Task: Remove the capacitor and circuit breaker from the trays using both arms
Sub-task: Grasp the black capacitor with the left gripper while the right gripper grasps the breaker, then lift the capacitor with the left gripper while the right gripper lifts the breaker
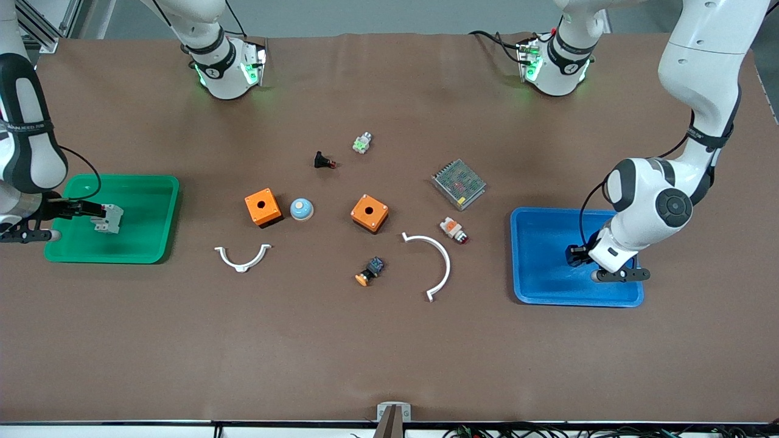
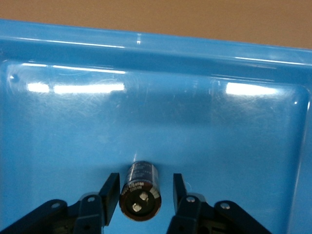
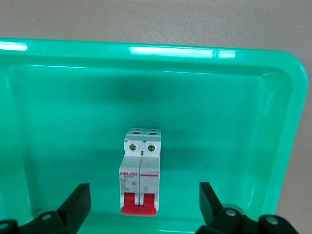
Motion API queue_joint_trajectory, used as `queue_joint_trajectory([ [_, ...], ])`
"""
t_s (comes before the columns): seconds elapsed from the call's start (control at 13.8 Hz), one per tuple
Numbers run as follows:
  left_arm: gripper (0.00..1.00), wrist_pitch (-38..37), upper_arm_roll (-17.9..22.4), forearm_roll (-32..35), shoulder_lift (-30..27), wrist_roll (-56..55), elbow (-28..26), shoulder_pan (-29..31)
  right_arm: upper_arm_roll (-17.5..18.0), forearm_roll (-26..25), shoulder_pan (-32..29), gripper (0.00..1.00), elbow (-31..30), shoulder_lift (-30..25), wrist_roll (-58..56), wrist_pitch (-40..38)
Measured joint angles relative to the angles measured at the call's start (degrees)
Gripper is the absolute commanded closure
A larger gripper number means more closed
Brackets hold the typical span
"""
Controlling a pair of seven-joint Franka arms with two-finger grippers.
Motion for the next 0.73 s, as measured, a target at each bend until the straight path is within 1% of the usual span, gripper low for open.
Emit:
queue_joint_trajectory([
  [0.07, 0.6, 0.0, 0.0, 0.0, 0.12, 0.0, 0.02, 0.01, 0.01, 0.0, -0.01, 0.05, -0.58, -0.01, 0.0, 0.55],
  [0.29, 0.91, -0.1, 0.02, 0.0, 0.42, 0.0, 0.0, 0.23, 0.0, 0.01, -0.4, 0.06, -1.56, -0.04, 0.01, 0.73],
  [0.36, 0.99, -0.13, 0.02, 0.0, 0.45, 0.0, 0.0, 0.26, 0.0, 0.01, -0.69, 0.11, -1.96, -0.03, 0.01, 0.94],
  [0.44, 1.0, -0.15, 0.01, 0.01, 0.43, 0.0, 0.06, 0.26, 0.0, 0.01, -0.9, 0.14, -2.29, -0.03, 0.01, 1.41],
  [0.58, 1.0, -0.46, -0.1, 0.01, -0.06, 0.0, 0.62, 0.25, 0.01, 0.01, -1.09, 0.25, -2.53, -0.03, 0.01, 2.42],
  [0.73, 1.0, -3.74, -0.79, 0.01, -2.41, 0.0, 1.72, 0.17, 0.01, 0.01, -1.17, 0.34, -2.67, -0.03, 0.01, 2.78],
])
